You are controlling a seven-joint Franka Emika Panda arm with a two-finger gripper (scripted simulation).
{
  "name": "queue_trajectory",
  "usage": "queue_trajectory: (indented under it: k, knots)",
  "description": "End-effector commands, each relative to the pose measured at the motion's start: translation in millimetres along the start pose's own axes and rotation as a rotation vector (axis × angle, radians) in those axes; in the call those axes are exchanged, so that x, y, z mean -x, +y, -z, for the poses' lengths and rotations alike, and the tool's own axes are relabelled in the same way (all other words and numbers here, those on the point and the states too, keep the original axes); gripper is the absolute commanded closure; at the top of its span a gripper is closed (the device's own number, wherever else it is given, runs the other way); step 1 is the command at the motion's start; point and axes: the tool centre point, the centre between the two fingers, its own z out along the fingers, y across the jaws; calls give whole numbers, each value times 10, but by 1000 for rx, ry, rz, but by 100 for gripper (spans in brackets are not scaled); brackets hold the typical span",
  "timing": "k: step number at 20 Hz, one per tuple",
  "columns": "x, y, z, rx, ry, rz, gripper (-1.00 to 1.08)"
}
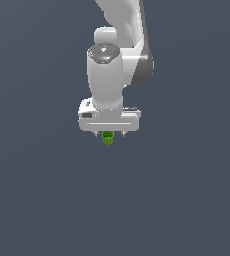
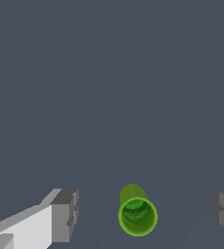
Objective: Pick up the object and move it to a goal position.
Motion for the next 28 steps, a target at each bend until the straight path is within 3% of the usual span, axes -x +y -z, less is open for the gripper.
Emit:
queue_trajectory:
  k: [1,14,28]
  knots:
    - [2,-5,-3,0,0,2,-92]
    - [150,55,-208,5,-6,129,-92]
    - [603,166,-708,11,-22,472,-92]
